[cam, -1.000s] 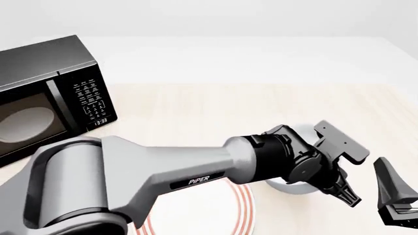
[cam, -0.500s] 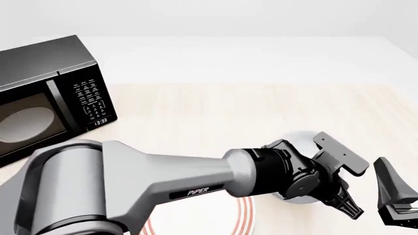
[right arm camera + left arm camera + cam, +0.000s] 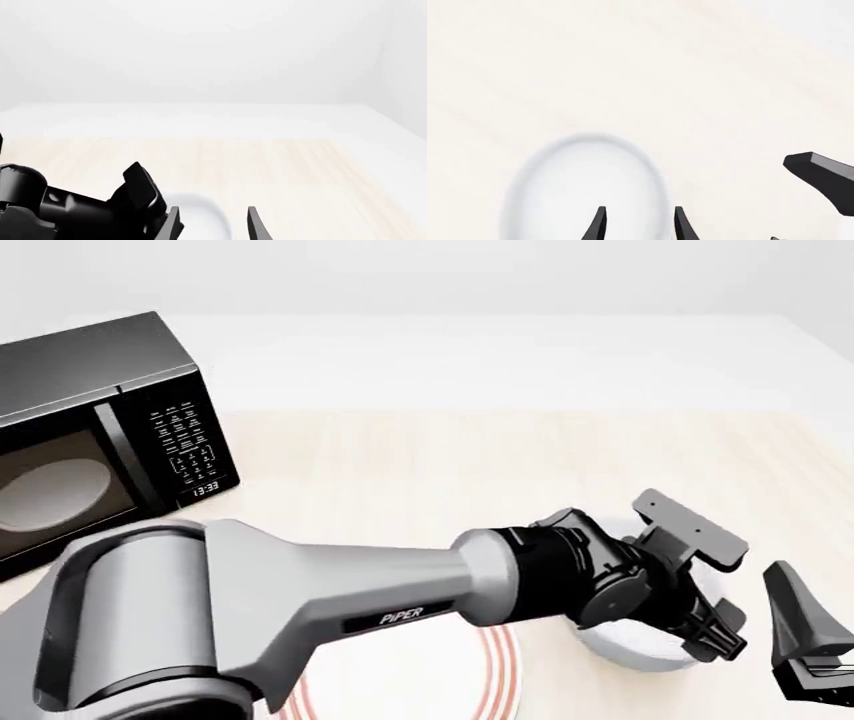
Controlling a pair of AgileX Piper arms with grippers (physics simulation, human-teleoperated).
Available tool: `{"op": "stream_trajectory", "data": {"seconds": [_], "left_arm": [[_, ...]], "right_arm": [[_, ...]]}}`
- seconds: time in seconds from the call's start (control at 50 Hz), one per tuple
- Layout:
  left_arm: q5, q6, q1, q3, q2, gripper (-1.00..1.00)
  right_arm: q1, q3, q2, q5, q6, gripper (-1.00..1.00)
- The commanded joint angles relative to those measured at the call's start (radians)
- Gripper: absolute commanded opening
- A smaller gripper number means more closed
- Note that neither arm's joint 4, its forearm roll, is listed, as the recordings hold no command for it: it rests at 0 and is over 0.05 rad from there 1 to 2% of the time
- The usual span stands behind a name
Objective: Put the white bowl to the right of the plate.
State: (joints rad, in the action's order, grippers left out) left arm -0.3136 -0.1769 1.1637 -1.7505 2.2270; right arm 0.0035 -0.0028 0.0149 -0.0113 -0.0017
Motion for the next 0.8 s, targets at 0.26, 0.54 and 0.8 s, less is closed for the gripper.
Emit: {"op": "stream_trajectory", "data": {"seconds": [0.26, 0.54, 0.8], "left_arm": [[-0.155, 0.005, -0.087, -0.211, -0.080, 1.00], [-0.462, 0.220, -0.386, -0.693, -0.038, 1.00], [-0.407, 0.309, -0.601, -0.583, -0.297, 1.00]], "right_arm": [[0.000, 0.000, 0.000, 0.000, 0.000, 1.00], [0.000, 0.000, 0.000, 0.000, 0.000, 1.00], [0.000, 0.000, 0.000, 0.000, 0.000, 1.00]]}}
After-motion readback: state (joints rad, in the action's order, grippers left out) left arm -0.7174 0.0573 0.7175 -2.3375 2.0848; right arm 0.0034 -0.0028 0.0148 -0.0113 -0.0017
